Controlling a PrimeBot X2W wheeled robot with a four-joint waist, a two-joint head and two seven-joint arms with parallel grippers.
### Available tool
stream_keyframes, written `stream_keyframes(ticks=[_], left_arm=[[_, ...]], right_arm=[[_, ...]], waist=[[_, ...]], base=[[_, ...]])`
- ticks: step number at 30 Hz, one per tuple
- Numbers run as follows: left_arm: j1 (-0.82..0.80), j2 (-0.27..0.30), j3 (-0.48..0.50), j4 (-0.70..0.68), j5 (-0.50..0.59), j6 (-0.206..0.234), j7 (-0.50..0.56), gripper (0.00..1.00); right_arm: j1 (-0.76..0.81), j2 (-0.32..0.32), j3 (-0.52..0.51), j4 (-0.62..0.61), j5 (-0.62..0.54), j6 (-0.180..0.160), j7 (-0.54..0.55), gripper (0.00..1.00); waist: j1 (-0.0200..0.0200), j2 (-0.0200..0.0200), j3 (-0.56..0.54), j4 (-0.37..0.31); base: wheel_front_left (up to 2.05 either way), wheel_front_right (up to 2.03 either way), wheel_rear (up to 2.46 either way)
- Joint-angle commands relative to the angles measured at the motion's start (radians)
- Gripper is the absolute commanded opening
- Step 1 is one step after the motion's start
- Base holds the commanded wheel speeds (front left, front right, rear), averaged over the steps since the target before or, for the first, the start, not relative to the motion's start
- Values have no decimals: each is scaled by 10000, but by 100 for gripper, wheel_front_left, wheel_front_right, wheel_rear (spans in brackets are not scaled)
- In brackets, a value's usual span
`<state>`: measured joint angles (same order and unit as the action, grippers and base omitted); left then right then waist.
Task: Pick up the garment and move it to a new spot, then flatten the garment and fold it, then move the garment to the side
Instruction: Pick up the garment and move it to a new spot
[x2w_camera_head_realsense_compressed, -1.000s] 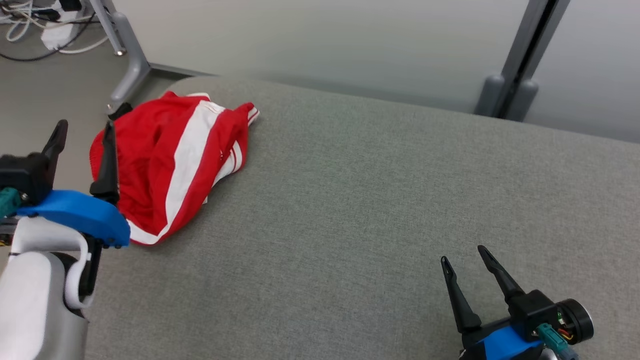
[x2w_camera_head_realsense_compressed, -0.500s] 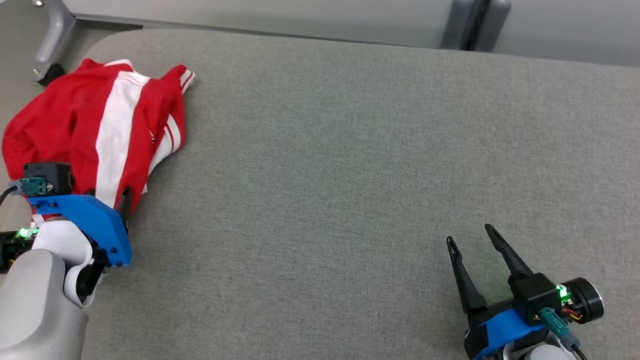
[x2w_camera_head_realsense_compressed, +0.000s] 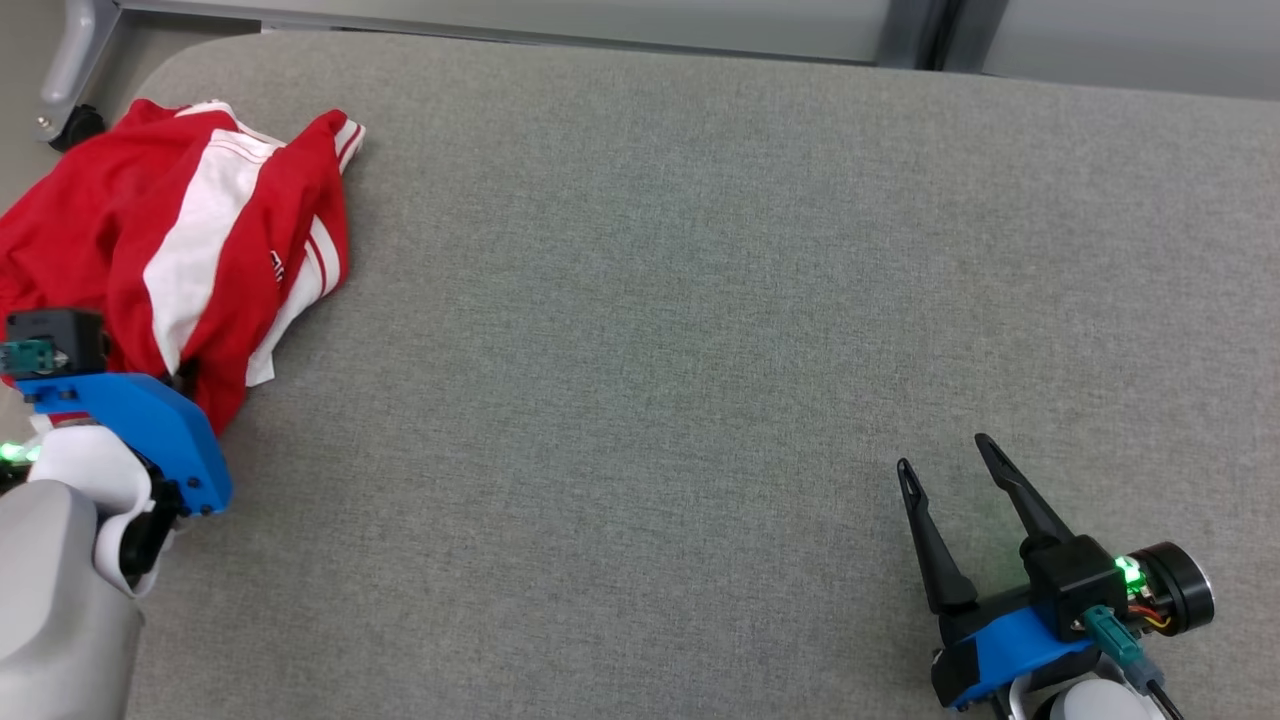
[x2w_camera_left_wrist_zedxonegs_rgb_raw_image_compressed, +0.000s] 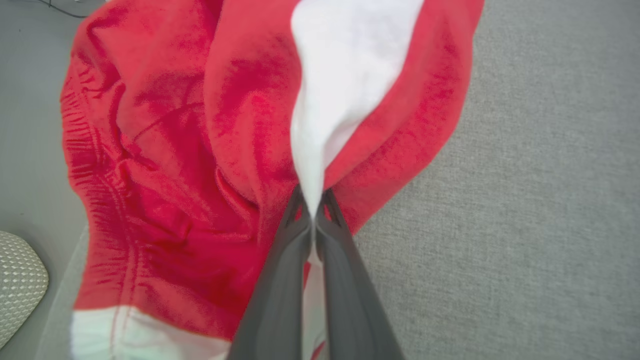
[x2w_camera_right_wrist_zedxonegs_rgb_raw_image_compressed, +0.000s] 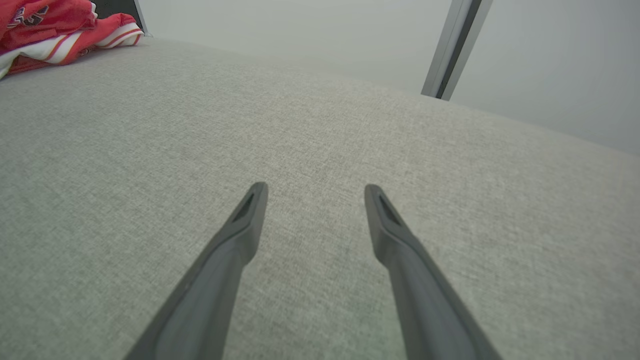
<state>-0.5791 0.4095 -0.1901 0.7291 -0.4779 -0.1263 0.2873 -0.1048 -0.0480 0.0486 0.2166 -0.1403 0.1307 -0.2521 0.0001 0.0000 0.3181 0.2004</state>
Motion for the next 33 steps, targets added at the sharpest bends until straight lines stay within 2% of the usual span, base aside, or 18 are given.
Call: stream_keyframes(ticks=[1, 9, 13, 18, 26, 33], left_arm=[[-210, 103, 3, -68, -71, -57, -76, 0], [45, 1158, -240, -1213, -501, -33, -846, 0], [-225, 1710, -282, -1835, -197, -33, -1208, 0], [-660, 2205, -566, -2690, 420, -5, -1402, 0], [-1618, 2147, -1912, -4555, 956, -27, -1265, 0], [-2274, 1576, -3459, -5596, 640, -29, -977, 0]], right_arm=[[-124, -42, -26, 27, 37, 1, -36, 100], [-92, -42, 129, 353, 453, 1, -99, 100], [-106, -44, 273, 587, 766, 1, -131, 100], [-15, -44, 378, 807, 1099, 1, -144, 100], [342, -41, 189, 836, 1469, 1, -146, 100], [492, -38, -272, 719, 1503, 1, -147, 100]], waist=[[-1, 0, -41, -6], [-1, 0, -710, 64], [-1, 0, -1193, -88], [-1, 0, -1879, -606], [-1, 0, -2697, -1989], [-1, 0, -2506, -3048]], base=[[0, 0, 0], [0, 0, 0], [0, 0, 0], [0, 0, 0], [0, 0, 0], [0, 0, 0]])
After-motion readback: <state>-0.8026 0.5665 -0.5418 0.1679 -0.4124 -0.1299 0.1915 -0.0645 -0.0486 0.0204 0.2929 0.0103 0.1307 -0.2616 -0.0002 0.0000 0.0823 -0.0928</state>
